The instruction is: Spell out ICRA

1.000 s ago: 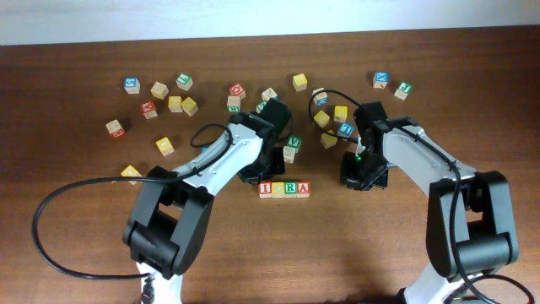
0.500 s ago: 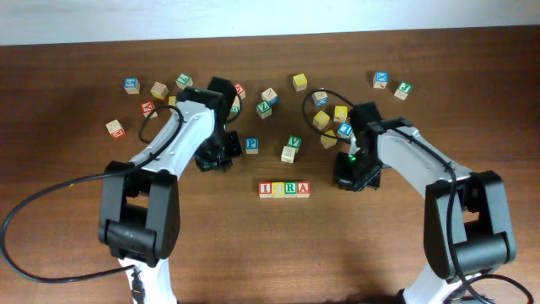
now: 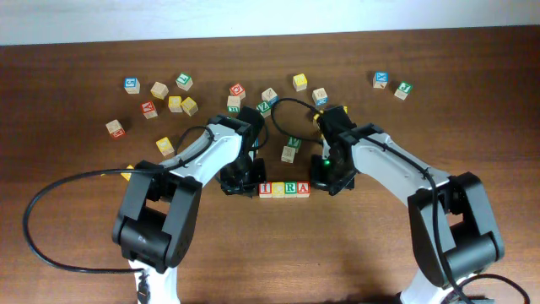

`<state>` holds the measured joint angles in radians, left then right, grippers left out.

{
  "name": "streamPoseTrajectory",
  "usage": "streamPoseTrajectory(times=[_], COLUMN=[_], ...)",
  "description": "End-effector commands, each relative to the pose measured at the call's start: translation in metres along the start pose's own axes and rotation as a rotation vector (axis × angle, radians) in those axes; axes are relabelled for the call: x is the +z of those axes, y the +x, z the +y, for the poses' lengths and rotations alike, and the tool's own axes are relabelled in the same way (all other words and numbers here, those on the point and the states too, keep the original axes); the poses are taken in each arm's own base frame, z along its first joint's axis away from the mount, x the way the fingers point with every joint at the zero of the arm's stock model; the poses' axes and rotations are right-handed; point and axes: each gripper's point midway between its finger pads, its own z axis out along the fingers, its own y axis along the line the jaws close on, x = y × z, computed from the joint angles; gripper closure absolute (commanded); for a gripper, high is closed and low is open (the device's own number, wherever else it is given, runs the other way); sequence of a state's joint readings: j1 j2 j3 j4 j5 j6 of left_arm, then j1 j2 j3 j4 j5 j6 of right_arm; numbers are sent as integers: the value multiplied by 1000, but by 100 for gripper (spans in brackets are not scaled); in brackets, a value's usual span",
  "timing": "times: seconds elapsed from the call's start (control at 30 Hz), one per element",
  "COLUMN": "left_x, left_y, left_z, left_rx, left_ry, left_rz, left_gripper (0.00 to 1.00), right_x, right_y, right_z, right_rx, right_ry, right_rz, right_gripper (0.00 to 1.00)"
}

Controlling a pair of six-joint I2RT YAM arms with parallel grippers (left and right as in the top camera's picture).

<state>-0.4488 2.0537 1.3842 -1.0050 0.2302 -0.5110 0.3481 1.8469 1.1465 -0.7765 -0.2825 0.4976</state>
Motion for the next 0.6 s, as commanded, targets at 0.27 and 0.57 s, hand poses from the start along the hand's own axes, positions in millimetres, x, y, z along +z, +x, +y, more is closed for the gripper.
streamPoseTrajectory(times=[0.27,0.57], left_x=[4,4], left_y=[11,11], left_z=[-1,-3], left_rx=[13,12], left_ry=[15,21], left_rz=[50,53], left_gripper=[100,100], right_x=[3,3], right_y=[3,1], right_z=[8,13], right_rx=[-2,-8], right_ry=[-38,-62], right_rz=[17,12], right_gripper=[95,96])
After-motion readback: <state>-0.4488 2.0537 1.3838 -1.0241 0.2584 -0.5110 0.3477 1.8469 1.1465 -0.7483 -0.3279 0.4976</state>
